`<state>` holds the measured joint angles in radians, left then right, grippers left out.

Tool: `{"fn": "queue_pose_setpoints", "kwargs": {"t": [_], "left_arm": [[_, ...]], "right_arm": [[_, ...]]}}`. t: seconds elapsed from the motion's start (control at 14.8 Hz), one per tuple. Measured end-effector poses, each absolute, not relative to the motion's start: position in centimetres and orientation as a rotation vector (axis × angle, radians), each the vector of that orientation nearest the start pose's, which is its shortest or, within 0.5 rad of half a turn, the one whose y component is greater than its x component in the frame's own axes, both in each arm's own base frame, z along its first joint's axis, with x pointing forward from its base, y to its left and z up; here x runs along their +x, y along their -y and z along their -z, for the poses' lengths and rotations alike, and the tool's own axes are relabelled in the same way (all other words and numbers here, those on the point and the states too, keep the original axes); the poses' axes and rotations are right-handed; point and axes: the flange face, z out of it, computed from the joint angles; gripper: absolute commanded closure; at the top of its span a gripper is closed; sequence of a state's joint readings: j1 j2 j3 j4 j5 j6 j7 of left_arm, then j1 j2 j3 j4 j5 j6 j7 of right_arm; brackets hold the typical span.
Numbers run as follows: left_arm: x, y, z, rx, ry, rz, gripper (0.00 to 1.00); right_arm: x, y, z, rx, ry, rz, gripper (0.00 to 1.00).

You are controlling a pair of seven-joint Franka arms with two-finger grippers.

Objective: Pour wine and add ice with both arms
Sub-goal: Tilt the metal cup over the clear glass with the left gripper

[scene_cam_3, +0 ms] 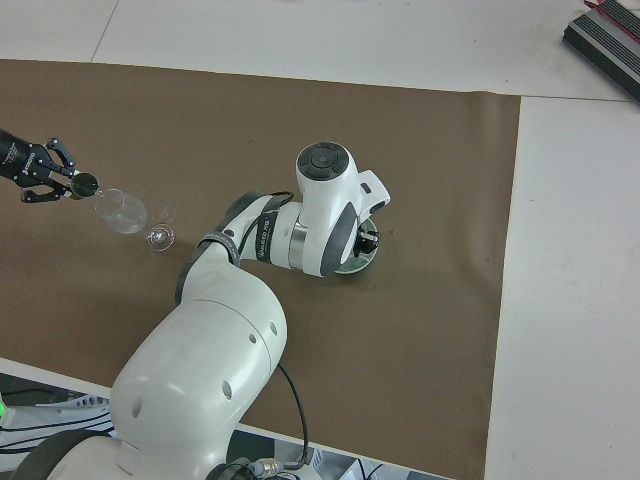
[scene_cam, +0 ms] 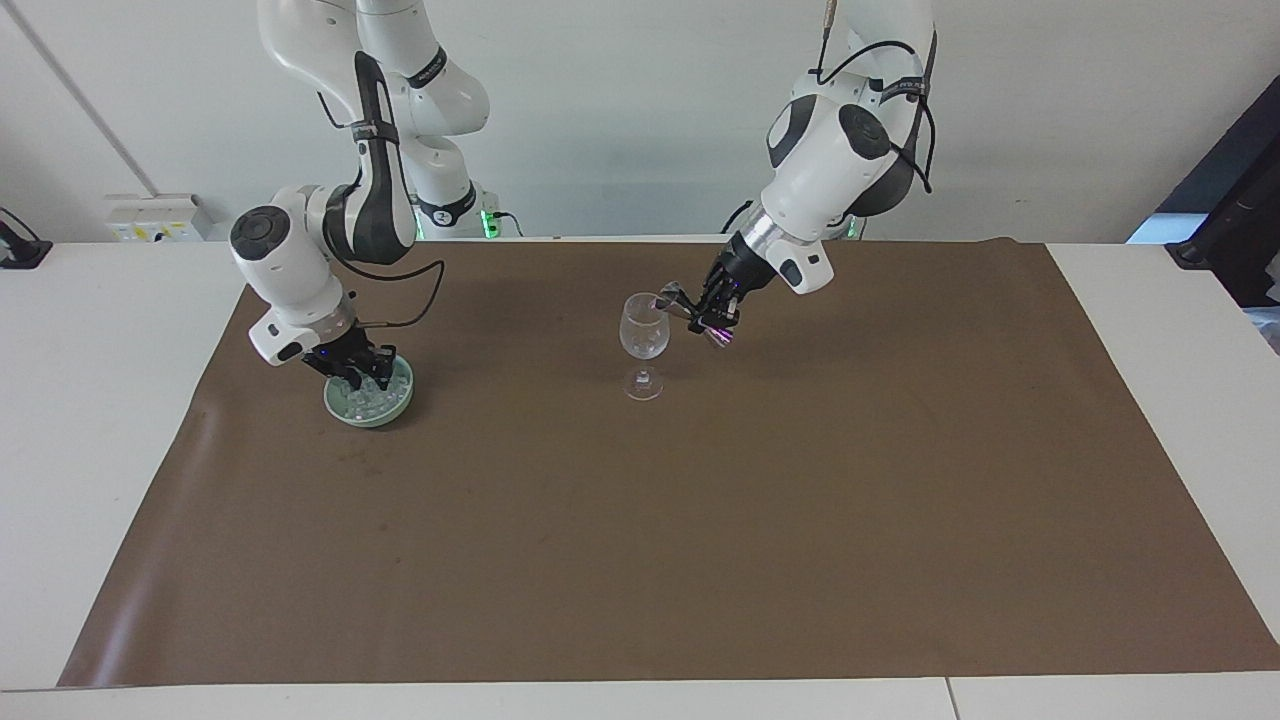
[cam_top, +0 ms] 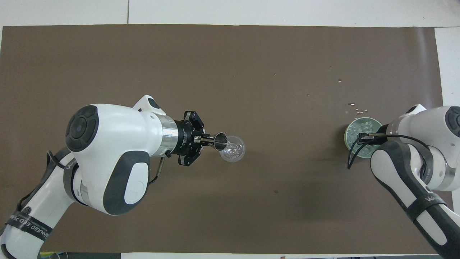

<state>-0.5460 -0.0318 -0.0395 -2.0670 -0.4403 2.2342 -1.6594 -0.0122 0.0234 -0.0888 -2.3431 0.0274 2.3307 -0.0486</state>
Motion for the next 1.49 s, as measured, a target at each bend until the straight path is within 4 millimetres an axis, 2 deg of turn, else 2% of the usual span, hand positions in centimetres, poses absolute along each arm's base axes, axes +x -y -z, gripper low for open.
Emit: {"fn": "queue_pose_setpoints", "kwargs": {"t": [0.54, 0.68, 1.01, 1.15, 1.28, 1.49], "left_arm": [[44.6, 35.7, -47.9, -2.804, 1.892, -0.052, 1.00], [44.2, 36.2, -48.2, -2.813, 1.833, 0.020, 1.00], [42.9, 38.0, -48.5, -2.825, 1.713, 0.220, 1.00], [42.3, 38.7, -48.7, -2.838, 1.670, 0.291, 1.00], [42.3, 39.0, -49.1, -2.831, 1.663, 0.367, 1.00], [42.0, 39.5, -49.4, -2.823, 1.635, 0.481, 1.00]], "right_arm": [[49.9, 5.2, -32.0, -3.119, -0.117, -0.053, 0.85], [49.9, 5.2, -32.0, -3.119, -0.117, -0.053, 0.93], [50.3, 5.1, -32.7, -3.119, -0.113, -0.042, 0.94], [51.3, 5.1, -34.4, -3.118, -0.108, -0.052, 0.94], [52.6, 5.0, -37.4, -3.102, -0.111, -0.096, 0.94], [53.9, 3.3, -41.6, -3.028, -0.118, -0.126, 0.94]]}}
